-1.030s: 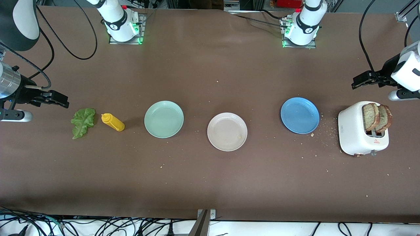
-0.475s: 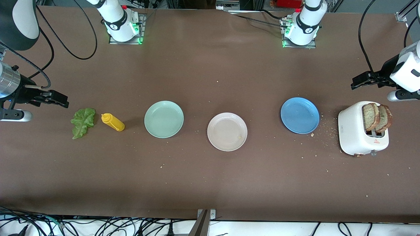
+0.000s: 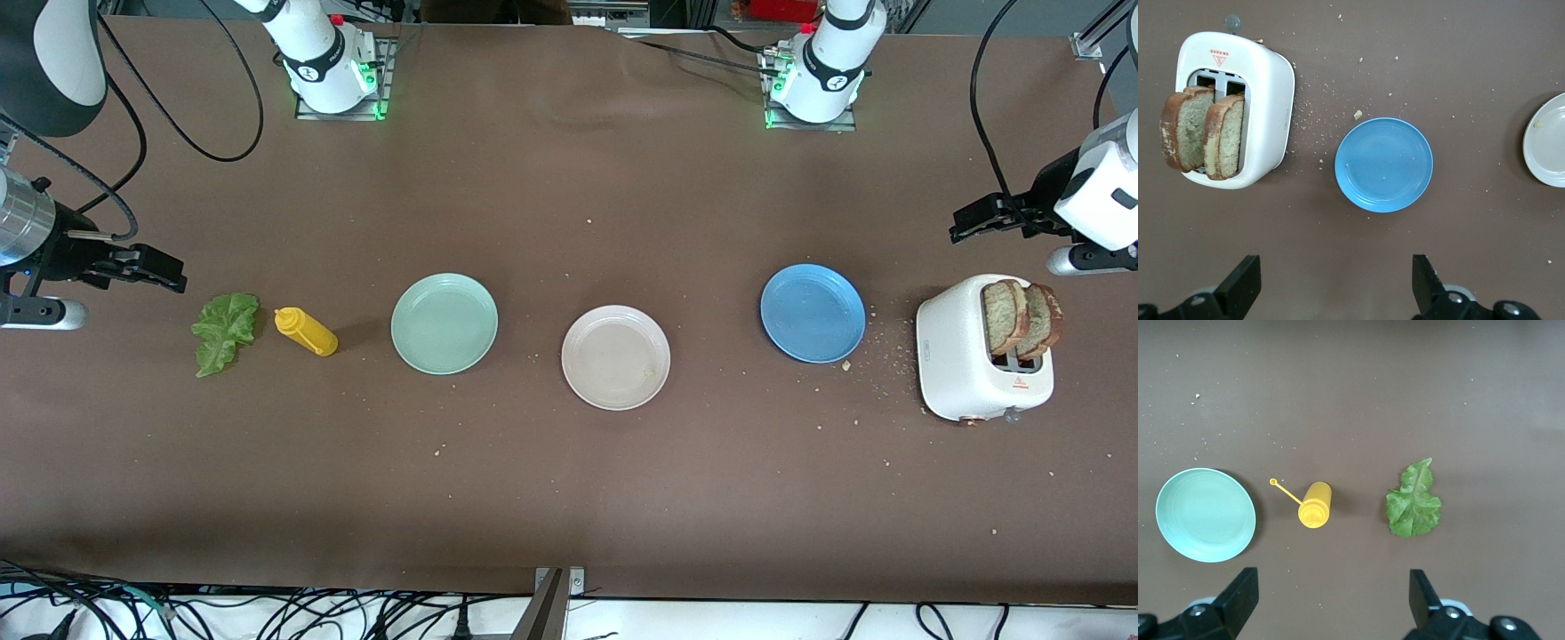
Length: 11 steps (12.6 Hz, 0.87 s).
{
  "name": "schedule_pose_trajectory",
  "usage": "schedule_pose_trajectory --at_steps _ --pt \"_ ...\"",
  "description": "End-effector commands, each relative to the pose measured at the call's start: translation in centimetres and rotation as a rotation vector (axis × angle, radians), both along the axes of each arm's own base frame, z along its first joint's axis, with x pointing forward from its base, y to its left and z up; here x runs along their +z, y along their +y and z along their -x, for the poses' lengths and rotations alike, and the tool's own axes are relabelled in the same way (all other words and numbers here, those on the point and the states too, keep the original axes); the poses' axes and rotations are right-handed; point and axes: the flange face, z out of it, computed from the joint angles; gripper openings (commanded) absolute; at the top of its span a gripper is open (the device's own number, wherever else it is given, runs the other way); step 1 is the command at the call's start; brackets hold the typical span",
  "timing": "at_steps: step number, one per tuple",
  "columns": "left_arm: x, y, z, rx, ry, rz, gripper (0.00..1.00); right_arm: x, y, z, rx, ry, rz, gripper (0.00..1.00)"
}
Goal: Make sandwich in beige plate with both arms
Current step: 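Lower the left gripper over the toaster onto a bread slice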
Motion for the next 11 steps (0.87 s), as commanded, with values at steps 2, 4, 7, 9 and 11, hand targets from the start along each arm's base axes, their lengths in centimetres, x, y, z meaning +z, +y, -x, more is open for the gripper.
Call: schedule_pose_trajectory --at_steps 2,4,7,9,11 --pt "-0.8 -0.4 0.2 -0.009 0.038 -0.017 1.0 0.4 -0.1 0.9 -0.002 -0.004 -0.001 1.0" --pt "-1.7 -0.5 0.2 -0.013 0.078 -0.02 1.0 0.5 -0.1 0.9 -0.002 -0.005 -0.001 1.0" --pt "-3.9 -0.1 -0.4 -0.016 0.129 -0.03 1.0 0.5 -0.1 0.9 -0.002 -0.005 -0.001 1.0" --pt "-5.6 0.7 -1.0 -0.107 0.156 -0.042 1.0 0.5 -0.1 0.9 -0.002 -0.005 -0.001 1.0" --pt "-8.0 2.7 -2.1 -0.171 0.173 -0.035 1.0 0.5 -0.1 0.9 -0.002 -0.005 -0.001 1.0"
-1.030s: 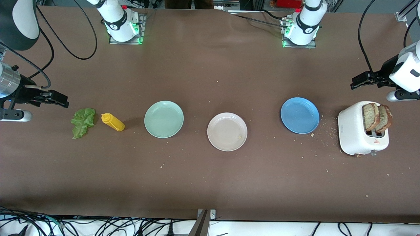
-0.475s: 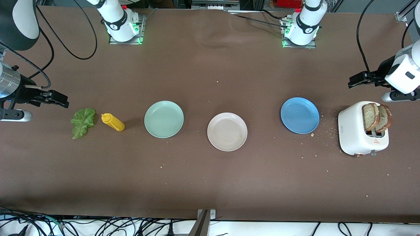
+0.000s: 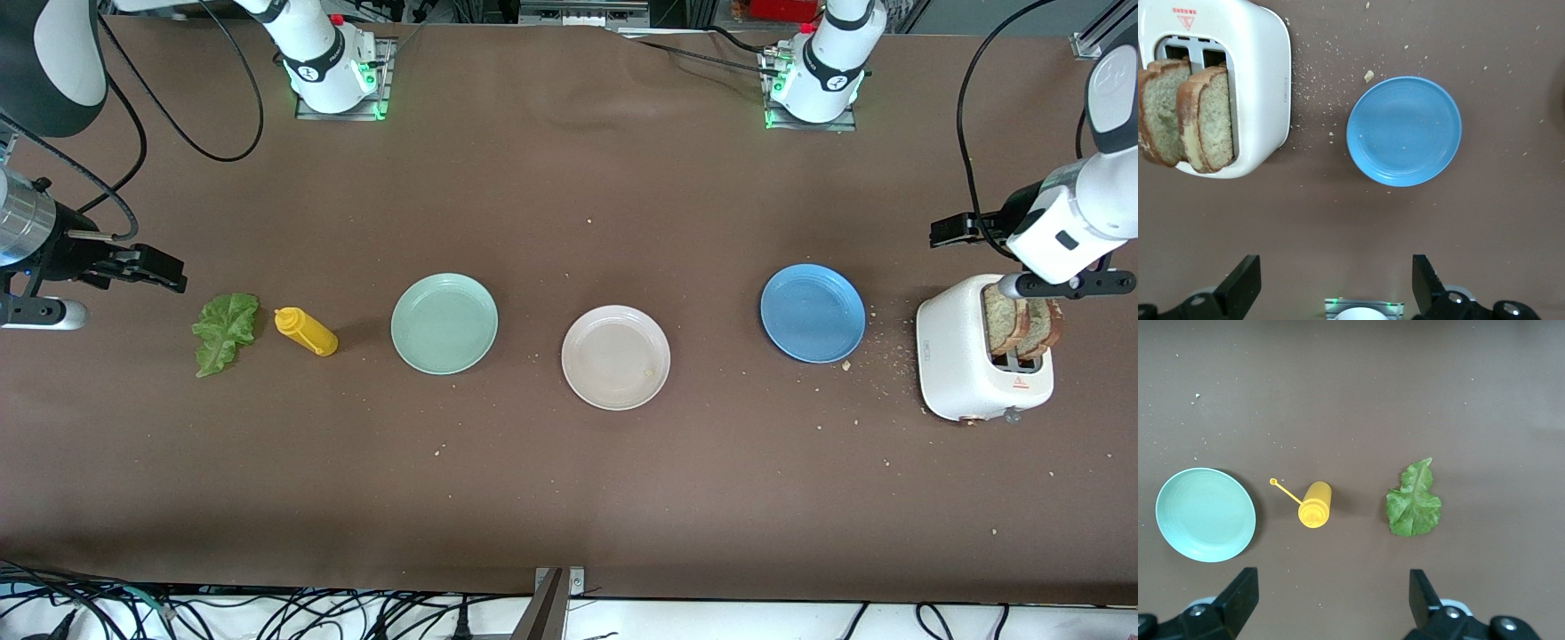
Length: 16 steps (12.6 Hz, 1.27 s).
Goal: Make sandwich in beige plate with both arms
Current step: 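Lower the left gripper over the toaster onto a bread slice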
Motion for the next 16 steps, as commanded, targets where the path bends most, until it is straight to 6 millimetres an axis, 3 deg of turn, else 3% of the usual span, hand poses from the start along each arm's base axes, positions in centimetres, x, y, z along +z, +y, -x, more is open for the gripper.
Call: schedule_pose_trajectory --at_steps 1,3,6,9,16 --pt "-2.9 3.4 -1.5 -0.037 0.011 0.005 1.0 0.4 -0.1 0.9 -0.002 -0.005 -0.001 1.0" --pt "-4.9 5.5 -2.4 -0.006 -0.002 0.004 1.0 0.4 -0.1 0.9 -0.002 -0.004 -0.001 1.0" --pt "-6.4 7.7 -2.9 -0.021 -0.007 0.002 1.0 0.4 -0.1 0.9 -0.002 -0.003 -0.001 1.0" --pt "-7.6 11.9 -2.6 -0.077 -0.008 0.045 1.0 0.5 -0.1 0.9 -0.001 -0.001 -0.001 1.0" --pt "-12.7 13.4 -4.0 -0.064 -0.003 0.047 1.0 0.4 -0.2 1.0 -0.002 0.002 -0.001 1.0"
